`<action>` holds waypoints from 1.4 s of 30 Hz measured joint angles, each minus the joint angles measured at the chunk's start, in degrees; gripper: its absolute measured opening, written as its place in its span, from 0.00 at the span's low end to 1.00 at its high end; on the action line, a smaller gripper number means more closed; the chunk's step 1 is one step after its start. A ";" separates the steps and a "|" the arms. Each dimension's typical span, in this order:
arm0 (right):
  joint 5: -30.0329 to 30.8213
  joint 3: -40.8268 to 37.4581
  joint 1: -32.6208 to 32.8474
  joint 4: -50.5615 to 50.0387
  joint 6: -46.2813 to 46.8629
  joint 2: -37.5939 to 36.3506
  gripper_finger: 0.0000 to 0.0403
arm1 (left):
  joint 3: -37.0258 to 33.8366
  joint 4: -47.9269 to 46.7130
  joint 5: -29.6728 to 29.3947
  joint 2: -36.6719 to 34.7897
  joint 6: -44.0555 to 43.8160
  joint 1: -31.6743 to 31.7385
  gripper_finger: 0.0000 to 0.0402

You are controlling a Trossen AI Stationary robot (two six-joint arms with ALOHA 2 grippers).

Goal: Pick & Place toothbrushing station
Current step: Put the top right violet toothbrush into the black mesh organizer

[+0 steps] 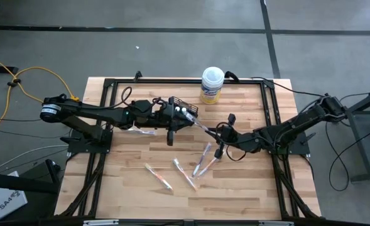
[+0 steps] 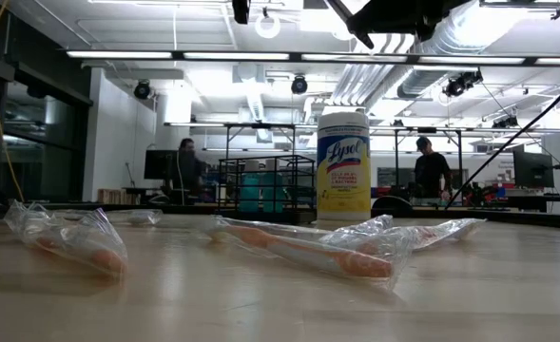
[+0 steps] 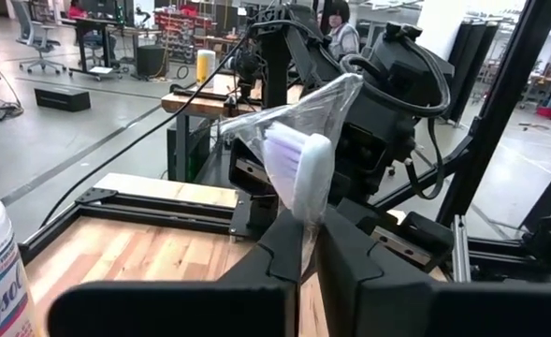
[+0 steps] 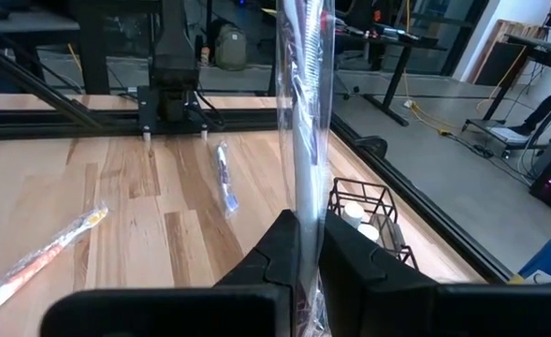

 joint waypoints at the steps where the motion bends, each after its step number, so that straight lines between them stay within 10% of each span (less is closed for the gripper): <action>1: 0.01 0.00 0.00 -0.01 0.00 0.00 0.04 | 0.00 -0.02 0.00 0.00 0.00 0.00 0.02; 14: -0.19 0.00 0.00 -0.02 -0.11 0.02 0.05 | 0.00 -0.02 -0.15 0.00 0.04 0.02 0.01; 42: -0.47 -0.02 0.09 2.59 -6.56 0.09 0.39 | 0.02 -1.76 -0.87 0.00 -0.83 0.11 0.01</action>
